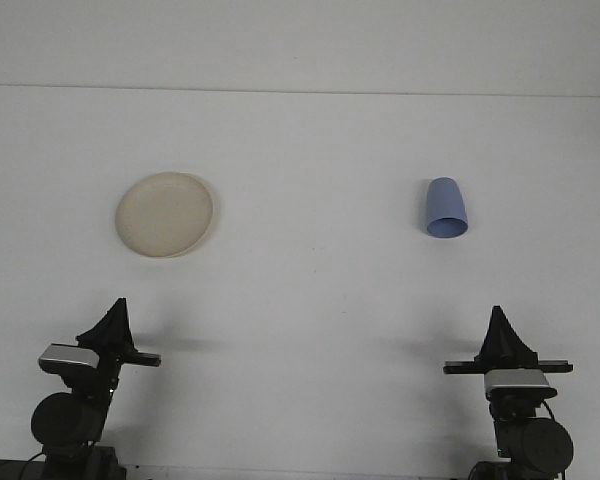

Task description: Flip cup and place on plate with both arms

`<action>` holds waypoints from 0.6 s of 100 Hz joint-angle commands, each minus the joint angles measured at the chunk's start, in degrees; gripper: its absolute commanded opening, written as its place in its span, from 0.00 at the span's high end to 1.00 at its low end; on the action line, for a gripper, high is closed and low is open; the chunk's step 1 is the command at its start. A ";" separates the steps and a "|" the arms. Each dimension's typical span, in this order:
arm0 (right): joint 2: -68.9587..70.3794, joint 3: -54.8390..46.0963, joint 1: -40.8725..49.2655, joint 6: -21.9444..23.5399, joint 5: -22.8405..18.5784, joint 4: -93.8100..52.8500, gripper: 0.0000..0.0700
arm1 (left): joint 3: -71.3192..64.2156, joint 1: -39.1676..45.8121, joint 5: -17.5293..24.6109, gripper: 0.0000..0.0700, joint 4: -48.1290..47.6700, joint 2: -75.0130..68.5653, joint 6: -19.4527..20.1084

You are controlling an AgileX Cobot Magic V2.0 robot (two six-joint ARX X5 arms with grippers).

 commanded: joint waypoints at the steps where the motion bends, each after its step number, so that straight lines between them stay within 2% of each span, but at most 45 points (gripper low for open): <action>1: -0.04 -0.11 -0.02 -0.66 -0.04 0.74 1.00 | -0.96 0.00 0.11 0.98 0.57 -0.09 -0.15; 23: -0.04 0.02 -0.02 -0.59 -0.07 0.79 1.00 | -0.96 0.02 0.11 0.98 0.57 -0.09 -0.15; 34: -0.04 1.42 0.00 1.36 -0.07 -0.09 1.00 | -0.96 0.02 0.11 0.98 0.57 -0.09 -0.15; 60: 0.85 11.50 0.00 4.13 -0.04 -11.56 1.00 | -0.96 0.02 0.11 0.98 0.57 -0.09 -0.15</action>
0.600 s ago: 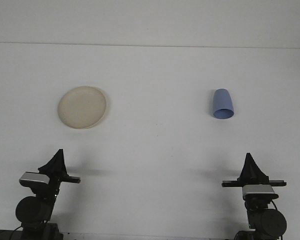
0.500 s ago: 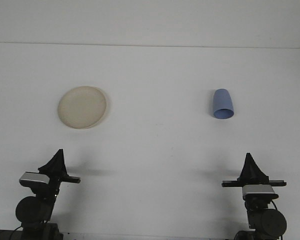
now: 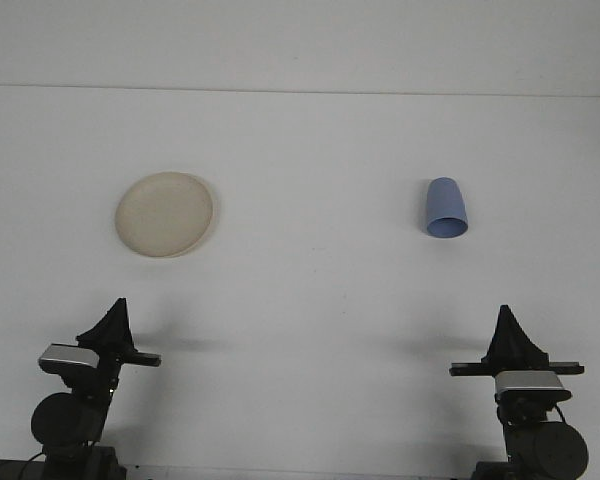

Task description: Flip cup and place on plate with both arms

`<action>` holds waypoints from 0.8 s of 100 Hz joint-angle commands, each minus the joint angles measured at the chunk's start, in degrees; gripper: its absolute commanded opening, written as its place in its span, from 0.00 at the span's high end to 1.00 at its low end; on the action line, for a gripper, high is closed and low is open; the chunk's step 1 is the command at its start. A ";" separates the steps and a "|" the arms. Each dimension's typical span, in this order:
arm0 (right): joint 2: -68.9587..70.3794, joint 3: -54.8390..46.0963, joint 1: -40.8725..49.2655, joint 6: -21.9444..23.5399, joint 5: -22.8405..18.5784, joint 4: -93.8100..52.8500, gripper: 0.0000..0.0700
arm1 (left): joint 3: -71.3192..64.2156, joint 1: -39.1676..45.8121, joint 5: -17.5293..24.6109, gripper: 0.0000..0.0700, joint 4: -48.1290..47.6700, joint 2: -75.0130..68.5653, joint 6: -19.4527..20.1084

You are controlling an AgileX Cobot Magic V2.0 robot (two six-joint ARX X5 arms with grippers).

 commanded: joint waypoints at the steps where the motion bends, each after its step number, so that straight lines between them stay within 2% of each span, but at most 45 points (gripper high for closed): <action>1: 0.98 3.45 0.00 2.71 -0.04 -2.91 1.00 | -0.96 0.02 0.11 0.98 0.59 -0.07 -0.13; 16: 5.84 14.08 0.00 4.00 -0.04 -14.73 1.00 | -0.96 0.00 0.11 0.98 0.59 -0.07 -0.13; 35: 17.03 28.63 -0.02 1.20 -0.04 -30.27 1.00 | -0.96 0.02 0.11 0.98 0.59 -0.07 -0.13; 51: 26.93 39.04 0.00 1.07 -0.02 -41.94 1.00 | -0.96 0.00 0.11 0.98 0.59 -0.07 -0.13; 63: 32.17 43.17 -0.02 0.22 -0.02 -46.58 1.00 | -0.96 0.00 0.11 0.98 0.59 -0.07 -0.13; 80: 35.30 43.56 0.00 0.33 -0.09 -46.75 1.00 | -0.96 0.00 0.11 0.98 0.59 -0.07 -0.11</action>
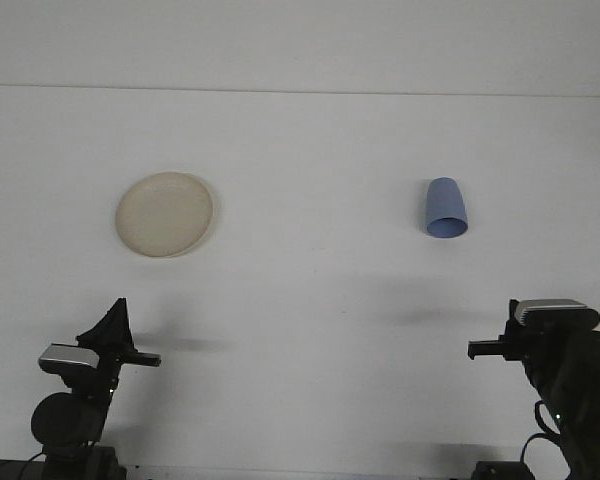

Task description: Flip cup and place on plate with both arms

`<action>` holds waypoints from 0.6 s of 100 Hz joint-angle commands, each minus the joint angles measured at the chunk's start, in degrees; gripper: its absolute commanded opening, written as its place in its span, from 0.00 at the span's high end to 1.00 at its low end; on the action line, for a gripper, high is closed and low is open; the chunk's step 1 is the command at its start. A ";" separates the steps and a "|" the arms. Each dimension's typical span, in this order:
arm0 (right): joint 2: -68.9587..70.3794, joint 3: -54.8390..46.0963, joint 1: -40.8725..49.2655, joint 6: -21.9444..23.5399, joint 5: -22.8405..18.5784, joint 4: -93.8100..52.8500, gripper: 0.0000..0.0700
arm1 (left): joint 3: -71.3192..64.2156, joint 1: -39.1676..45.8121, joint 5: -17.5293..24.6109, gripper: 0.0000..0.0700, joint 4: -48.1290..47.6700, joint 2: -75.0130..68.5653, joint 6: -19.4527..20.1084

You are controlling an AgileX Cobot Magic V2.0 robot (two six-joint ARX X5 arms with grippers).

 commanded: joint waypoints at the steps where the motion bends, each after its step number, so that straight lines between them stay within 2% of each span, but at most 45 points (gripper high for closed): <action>1: 0.68 0.72 0.00 -0.83 -0.09 0.28 1.00 | -0.96 0.00 0.11 0.98 0.59 -0.07 -0.13; 42: 0.83 0.72 0.00 -0.83 -0.07 1.73 0.99 | -0.96 0.02 0.11 0.98 0.59 -0.07 -0.13; 46: 0.85 0.72 0.00 -0.83 -0.09 1.70 0.95 | -0.96 0.00 0.11 0.98 0.59 -0.07 -0.13; 50: 0.83 0.72 -0.02 -0.83 -0.07 1.70 0.86 | -0.96 0.02 0.11 0.98 0.59 -0.07 -0.13; 60: 0.83 0.72 -0.02 -0.83 -0.07 1.66 0.55 | -0.96 0.00 0.11 0.98 0.59 -0.07 -0.13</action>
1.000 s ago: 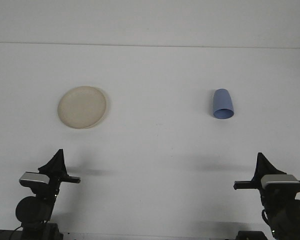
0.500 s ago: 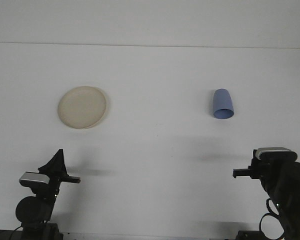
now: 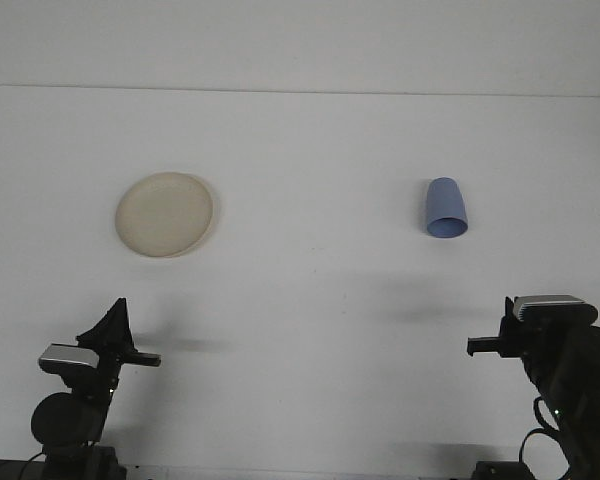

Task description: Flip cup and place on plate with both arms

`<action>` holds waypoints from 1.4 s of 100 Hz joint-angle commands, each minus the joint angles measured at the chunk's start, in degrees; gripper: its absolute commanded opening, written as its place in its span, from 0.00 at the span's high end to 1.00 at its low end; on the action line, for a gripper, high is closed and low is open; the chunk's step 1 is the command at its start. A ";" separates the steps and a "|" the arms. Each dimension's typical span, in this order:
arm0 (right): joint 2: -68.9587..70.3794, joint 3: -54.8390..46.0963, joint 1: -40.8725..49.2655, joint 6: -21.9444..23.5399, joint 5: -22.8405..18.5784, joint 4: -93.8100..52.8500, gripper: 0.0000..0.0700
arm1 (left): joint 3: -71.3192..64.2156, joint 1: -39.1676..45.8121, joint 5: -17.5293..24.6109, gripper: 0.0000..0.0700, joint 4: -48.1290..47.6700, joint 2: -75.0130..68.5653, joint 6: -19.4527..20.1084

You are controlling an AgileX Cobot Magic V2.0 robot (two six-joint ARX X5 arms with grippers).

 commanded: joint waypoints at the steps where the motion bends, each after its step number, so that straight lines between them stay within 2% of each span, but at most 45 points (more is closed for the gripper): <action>1: 0.24 0.72 -0.02 -0.48 -0.07 0.63 0.52 | -0.98 0.00 0.11 0.98 0.59 -0.07 -0.11; 9: 0.24 0.72 0.00 -0.48 -0.07 0.52 0.30 | -0.98 0.00 0.11 0.98 0.59 -0.07 -0.13; 14: 0.24 0.72 0.00 -0.46 -0.07 0.46 0.24 | -0.98 0.02 0.11 0.98 0.59 -0.07 -0.11; 32: 0.85 0.70 -0.02 0.83 0.07 2.40 0.24 | -0.98 0.00 0.11 0.98 0.59 -0.07 -0.11; 56: 8.94 -0.09 -0.02 0.50 0.37 10.69 0.24 | -0.98 0.02 0.11 0.98 0.59 -0.07 -0.11; 75: 15.72 -5.01 -0.02 0.74 0.11 25.59 0.24 | -0.98 0.02 0.11 0.98 0.59 -0.07 -0.11; 113: 28.02 -21.86 -0.39 1.25 0.39 57.51 0.24 | -0.98 0.02 0.11 0.98 0.59 -0.07 -0.13; 140: 40.09 -22.71 -1.33 0.87 0.22 76.08 0.24 | -0.98 0.00 0.11 0.98 0.59 -0.07 -0.13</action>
